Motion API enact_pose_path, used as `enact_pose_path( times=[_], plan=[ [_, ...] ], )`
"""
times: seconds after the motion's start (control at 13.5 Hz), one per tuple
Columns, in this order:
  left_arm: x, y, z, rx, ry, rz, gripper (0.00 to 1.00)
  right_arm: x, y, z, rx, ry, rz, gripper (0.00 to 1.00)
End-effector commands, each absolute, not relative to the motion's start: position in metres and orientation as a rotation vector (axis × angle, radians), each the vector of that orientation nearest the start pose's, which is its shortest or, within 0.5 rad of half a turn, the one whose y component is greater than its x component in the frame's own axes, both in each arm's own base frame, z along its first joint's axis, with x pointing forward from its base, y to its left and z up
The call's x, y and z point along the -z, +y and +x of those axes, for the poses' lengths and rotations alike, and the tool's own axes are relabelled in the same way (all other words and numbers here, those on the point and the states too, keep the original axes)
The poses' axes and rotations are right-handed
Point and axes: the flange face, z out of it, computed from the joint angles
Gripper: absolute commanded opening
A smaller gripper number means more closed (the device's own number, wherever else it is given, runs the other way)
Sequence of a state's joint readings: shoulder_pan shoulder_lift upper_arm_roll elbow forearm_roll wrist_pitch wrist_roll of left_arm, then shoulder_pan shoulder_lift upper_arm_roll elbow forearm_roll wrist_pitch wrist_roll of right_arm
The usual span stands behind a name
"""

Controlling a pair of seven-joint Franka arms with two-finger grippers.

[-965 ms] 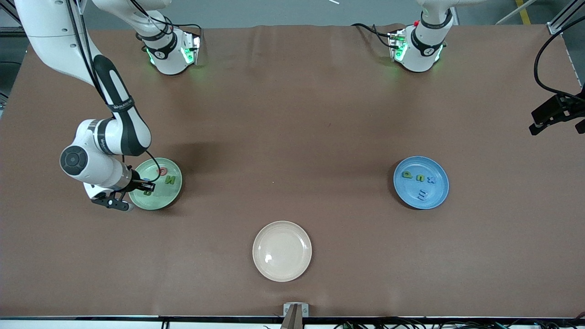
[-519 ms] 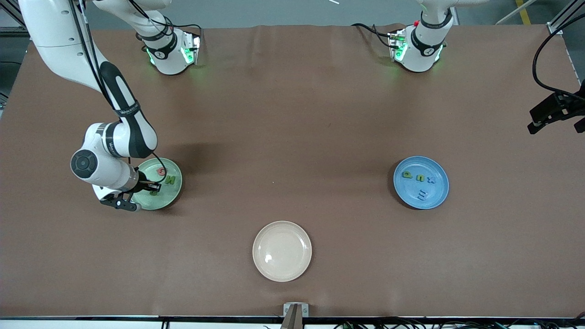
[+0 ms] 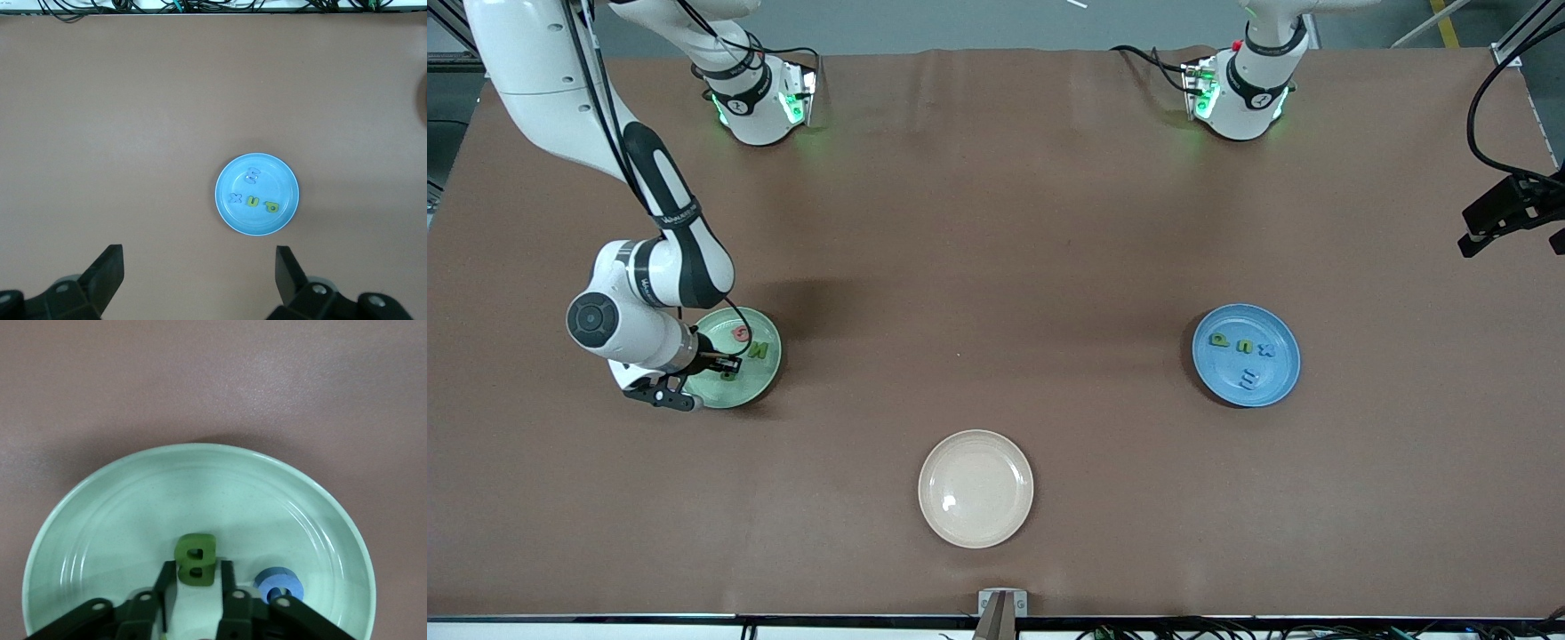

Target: Sort upper and lower case letters into plates

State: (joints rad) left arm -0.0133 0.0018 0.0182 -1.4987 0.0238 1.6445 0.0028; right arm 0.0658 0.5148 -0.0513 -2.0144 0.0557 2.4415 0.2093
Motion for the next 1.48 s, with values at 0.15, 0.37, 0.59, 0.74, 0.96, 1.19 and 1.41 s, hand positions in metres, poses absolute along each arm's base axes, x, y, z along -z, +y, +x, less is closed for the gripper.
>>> enact_pose_path(
  times=[0.15,0.37,0.59,0.74,0.96,1.19,1.41],
  plan=[
    [-0.673,0.003,0.556,0.223,0.005,-3.127,1.0,-0.218,0.01,0.605,-0.153,0.346,-3.107,1.0],
    [-0.673,0.004,0.556,0.223,0.005,-3.128,1.0,-0.282,0.007,0.625,-0.288,0.231,-3.102,1.0],
    [-0.674,0.003,0.556,0.226,0.007,-3.128,1.0,-0.348,-0.007,0.639,-0.363,0.179,-3.095,1.0],
    [-0.675,0.003,0.555,0.228,0.007,-3.128,1.0,-0.394,-0.008,0.645,-0.355,0.132,-3.097,1.0],
    [-0.675,0.003,0.555,0.228,0.007,-3.128,1.0,-0.454,-0.024,0.649,-0.353,0.115,-3.1,1.0],
    [-0.675,0.004,0.555,0.228,0.007,-3.128,1.0,-0.483,-0.04,0.649,-0.353,0.049,-3.174,1.0],
    [-0.675,0.004,0.555,0.228,0.005,-3.128,1.0,-0.492,-0.05,0.645,-0.354,0.037,-3.17,1.0]
  ],
)
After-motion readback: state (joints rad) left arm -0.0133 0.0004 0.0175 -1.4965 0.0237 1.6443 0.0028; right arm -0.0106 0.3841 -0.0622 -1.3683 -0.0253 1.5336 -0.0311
